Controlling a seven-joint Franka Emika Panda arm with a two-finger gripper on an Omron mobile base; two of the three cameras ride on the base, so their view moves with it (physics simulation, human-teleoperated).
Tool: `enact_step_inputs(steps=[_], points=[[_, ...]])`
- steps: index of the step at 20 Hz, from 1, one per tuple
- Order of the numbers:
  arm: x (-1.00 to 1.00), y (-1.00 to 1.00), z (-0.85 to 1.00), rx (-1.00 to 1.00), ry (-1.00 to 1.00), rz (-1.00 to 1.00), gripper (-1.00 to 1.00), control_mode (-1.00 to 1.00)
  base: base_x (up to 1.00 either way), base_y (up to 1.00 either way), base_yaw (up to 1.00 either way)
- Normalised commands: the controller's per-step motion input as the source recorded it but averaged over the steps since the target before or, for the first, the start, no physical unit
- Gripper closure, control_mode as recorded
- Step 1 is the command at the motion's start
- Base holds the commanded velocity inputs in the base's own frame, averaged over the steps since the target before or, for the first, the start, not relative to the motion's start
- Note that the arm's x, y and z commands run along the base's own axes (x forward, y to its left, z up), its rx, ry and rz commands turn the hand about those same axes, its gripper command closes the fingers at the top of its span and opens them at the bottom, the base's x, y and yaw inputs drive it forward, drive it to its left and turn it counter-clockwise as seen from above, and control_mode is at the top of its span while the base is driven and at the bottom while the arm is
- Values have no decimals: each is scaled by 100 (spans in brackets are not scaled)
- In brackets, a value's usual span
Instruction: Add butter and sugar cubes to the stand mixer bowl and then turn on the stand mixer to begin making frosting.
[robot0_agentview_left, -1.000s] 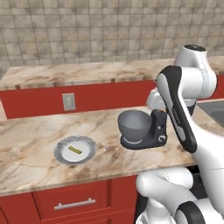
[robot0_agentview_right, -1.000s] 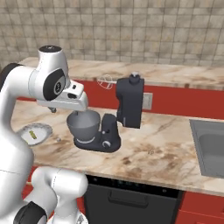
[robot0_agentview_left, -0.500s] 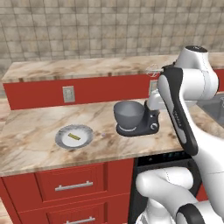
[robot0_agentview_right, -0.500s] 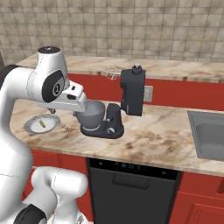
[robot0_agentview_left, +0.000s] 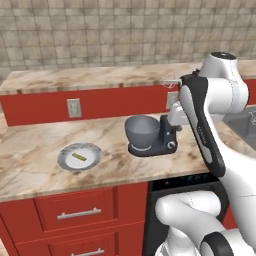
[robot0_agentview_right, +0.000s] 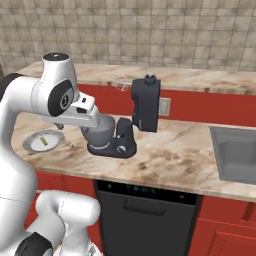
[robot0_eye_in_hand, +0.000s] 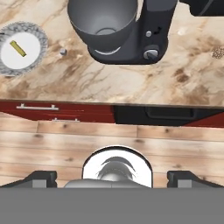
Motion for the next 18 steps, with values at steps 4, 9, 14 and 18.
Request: enact_step_inputs(steps=[4, 9, 14, 18], points=[[0, 0, 0, 0, 0, 0, -100, 100, 12, -39, 0], [0, 0, 0, 0, 0, 0, -100, 100, 12, -22, 0], [0, 0, 0, 0, 0, 0, -100, 100, 20, -12, 0], [7, -1, 0, 0, 1, 0, -100, -100, 19, -3, 0]])
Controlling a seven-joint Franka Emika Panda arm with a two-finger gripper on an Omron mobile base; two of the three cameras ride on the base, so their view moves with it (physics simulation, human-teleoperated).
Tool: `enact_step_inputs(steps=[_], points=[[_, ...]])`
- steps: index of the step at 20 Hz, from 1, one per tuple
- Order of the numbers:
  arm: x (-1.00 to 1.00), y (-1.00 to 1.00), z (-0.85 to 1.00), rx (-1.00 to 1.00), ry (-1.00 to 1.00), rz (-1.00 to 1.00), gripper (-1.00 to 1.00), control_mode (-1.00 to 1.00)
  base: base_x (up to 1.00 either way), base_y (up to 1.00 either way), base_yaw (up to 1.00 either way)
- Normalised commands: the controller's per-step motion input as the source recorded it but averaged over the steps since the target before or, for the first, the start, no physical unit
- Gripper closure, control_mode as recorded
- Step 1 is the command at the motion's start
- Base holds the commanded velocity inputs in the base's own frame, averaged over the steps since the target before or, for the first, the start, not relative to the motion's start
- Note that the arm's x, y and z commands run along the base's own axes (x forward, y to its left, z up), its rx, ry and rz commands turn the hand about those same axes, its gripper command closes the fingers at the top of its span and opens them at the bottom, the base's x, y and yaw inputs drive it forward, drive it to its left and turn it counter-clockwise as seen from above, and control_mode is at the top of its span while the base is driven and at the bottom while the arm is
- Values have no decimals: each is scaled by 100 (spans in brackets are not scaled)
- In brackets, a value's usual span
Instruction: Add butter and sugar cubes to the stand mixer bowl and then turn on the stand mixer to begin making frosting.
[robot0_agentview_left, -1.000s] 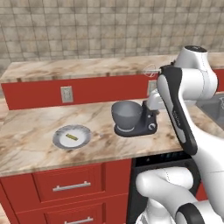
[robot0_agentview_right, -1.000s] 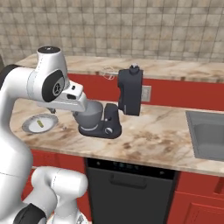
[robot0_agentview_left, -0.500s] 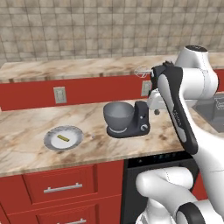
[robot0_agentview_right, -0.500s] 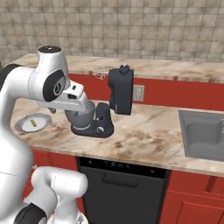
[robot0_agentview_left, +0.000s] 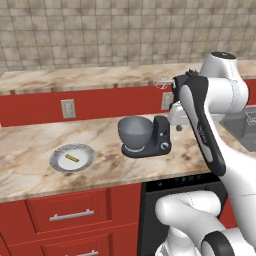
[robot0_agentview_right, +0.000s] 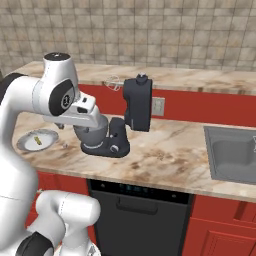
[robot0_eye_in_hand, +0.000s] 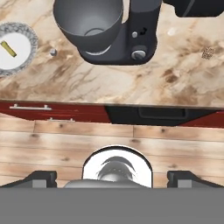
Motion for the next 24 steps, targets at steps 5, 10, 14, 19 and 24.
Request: enact_step_inputs(steps=[5, 10, 14, 19, 24], points=[[28, -19, 0, 1, 3, 0, -100, -100, 0, 0, 0], [19, -33, 0, 2, 2, 0, -100, -100, 0, 0, 0], [12, -30, 0, 0, 0, 0, -100, -100, 0, 0, 0], [3, -29, 0, 0, 0, 0, -100, -100, 0, 0, 0], [16, -13, 0, 0, 0, 0, -100, -100, 0, 0, 0]])
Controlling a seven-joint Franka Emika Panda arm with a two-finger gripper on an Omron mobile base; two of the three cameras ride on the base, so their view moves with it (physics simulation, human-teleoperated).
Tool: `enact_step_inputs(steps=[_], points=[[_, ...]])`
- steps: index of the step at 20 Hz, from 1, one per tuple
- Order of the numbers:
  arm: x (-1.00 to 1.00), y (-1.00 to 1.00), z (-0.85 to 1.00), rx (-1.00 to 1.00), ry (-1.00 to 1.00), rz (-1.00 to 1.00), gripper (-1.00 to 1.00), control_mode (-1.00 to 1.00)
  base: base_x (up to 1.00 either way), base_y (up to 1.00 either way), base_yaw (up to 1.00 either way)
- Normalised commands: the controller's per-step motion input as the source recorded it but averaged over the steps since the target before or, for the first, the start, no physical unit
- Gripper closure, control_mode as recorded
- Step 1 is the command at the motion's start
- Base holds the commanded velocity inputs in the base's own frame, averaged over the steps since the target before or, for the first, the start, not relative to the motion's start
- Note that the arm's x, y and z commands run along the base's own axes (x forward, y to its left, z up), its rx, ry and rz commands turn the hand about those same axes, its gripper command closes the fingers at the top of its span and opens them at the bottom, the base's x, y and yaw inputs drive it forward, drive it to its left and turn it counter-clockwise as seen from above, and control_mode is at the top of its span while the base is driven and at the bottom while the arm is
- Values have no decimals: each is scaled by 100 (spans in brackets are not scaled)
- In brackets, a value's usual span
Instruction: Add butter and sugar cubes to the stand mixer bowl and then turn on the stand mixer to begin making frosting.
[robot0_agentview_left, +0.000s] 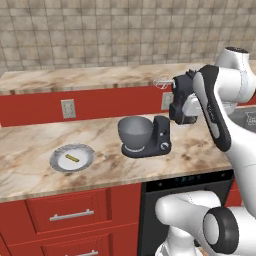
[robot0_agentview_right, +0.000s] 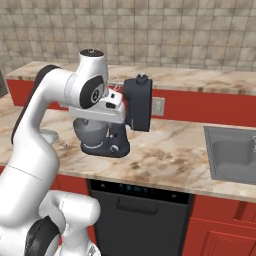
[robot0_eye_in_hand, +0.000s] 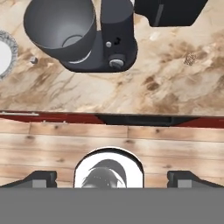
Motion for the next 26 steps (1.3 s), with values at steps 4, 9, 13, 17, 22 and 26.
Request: enact_step_inputs(steps=[4, 9, 13, 17, 22, 26], points=[[26, -59, -3, -1, 0, 0, -100, -100, 0, 0, 0], [18, -76, -9, 0, 0, 0, -100, -100, 0, 0, 0], [16, -83, -17, 0, 0, 0, -100, -100, 0, 0, 0], [17, -76, -26, 0, 0, 2, -100, -100, 0, 0, 0], [17, -71, -35, 0, -1, 14, -100, -100, 0, 0, 0], [22, -44, -48, 3, -6, 25, -100, -100, 0, 0, 0]])
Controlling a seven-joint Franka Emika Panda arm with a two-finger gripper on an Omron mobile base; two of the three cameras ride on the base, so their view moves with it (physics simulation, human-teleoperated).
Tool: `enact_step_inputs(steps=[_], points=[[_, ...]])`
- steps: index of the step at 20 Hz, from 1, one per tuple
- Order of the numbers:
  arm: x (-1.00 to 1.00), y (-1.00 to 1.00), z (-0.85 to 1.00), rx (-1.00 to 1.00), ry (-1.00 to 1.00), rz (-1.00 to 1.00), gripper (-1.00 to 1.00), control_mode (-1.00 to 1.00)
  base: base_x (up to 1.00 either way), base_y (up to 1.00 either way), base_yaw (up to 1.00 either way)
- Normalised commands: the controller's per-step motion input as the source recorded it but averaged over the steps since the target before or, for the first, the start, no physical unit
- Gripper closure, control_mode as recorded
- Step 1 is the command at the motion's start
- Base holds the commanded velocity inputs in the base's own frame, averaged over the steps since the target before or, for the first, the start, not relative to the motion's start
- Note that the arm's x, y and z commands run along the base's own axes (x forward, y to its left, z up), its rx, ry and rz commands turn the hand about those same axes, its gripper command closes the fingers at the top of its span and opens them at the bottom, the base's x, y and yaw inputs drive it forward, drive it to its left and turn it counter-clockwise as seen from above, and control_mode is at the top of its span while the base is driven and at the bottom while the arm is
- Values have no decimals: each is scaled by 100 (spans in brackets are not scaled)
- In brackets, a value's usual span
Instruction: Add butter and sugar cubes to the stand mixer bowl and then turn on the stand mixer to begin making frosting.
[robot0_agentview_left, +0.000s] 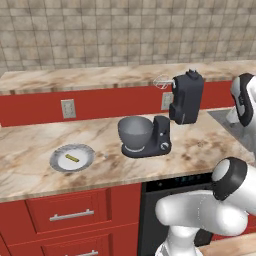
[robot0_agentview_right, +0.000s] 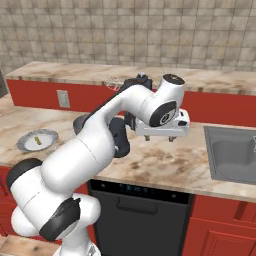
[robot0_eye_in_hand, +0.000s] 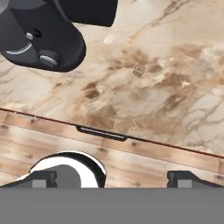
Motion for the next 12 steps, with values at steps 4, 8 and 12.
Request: enact_step_inputs(steps=[4, 8, 12], points=[[29, -6, -55, 6, -11, 28, -100, -100, 0, 0, 0], [35, 0, -49, 7, -13, 30, -100, -100, 0, 0, 0], [38, 0, -33, 5, -11, 33, -100, -100, 0, 0, 0]])
